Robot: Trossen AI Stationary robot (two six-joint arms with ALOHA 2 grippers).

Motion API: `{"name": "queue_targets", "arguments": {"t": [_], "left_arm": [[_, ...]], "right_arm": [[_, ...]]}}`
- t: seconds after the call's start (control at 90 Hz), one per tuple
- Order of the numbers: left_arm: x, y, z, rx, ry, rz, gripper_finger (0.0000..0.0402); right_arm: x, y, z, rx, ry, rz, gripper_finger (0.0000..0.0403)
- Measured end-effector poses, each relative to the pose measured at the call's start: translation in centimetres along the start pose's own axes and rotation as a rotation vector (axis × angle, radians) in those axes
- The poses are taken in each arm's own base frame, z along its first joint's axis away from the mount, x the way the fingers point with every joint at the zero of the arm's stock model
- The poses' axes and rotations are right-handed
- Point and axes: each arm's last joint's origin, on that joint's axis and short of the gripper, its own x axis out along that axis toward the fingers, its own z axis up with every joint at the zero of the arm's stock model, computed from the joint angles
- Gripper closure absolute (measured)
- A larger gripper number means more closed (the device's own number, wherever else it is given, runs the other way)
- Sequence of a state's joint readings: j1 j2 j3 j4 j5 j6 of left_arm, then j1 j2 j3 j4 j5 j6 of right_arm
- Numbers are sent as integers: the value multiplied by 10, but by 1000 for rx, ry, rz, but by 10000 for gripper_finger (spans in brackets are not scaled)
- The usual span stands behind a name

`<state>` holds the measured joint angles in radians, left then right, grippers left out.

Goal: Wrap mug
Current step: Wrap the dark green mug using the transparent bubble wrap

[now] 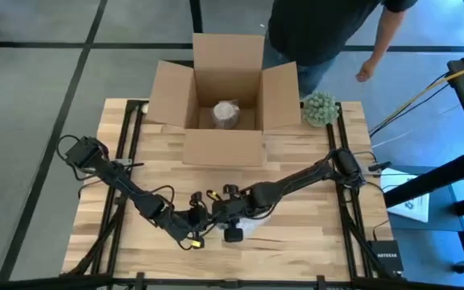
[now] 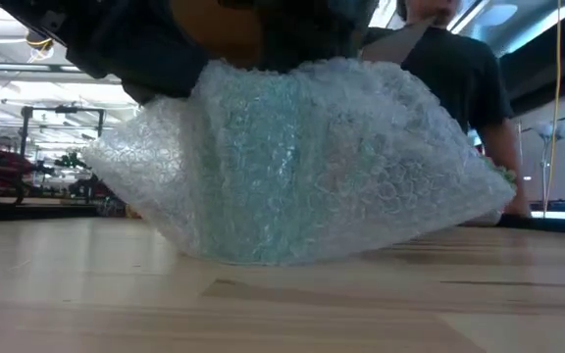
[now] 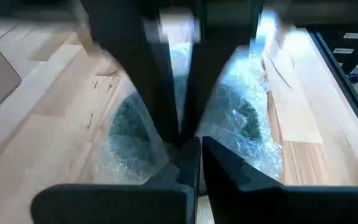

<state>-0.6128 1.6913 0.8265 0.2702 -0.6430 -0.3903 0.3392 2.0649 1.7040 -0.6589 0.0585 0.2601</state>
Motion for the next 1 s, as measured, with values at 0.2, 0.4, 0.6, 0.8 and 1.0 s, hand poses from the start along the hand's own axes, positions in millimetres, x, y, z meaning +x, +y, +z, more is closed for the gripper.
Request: {"name": "queue_targets", "arguments": {"t": [0.2, 0.4, 0.6, 0.8, 1.0], "left_arm": [[0, -1, 0, -1, 1, -4, 402], [-2, -2, -1, -2, 0, -8, 402], [-2, -2, -1, -8, 0, -11, 402], [-1, -2, 0, -21, -3, -11, 402], [-1, -2, 0, -23, -3, -12, 402]], "right_arm": [[-37, 10, 4, -14, 119, -78, 402], [-50, 26, -26, 29, 347, -225, 402], [-30, 48, -83, 89, 550, -321, 402], [3, 66, -109, 146, 437, -235, 402], [-1, 68, -86, 96, 192, -345, 402]]}}
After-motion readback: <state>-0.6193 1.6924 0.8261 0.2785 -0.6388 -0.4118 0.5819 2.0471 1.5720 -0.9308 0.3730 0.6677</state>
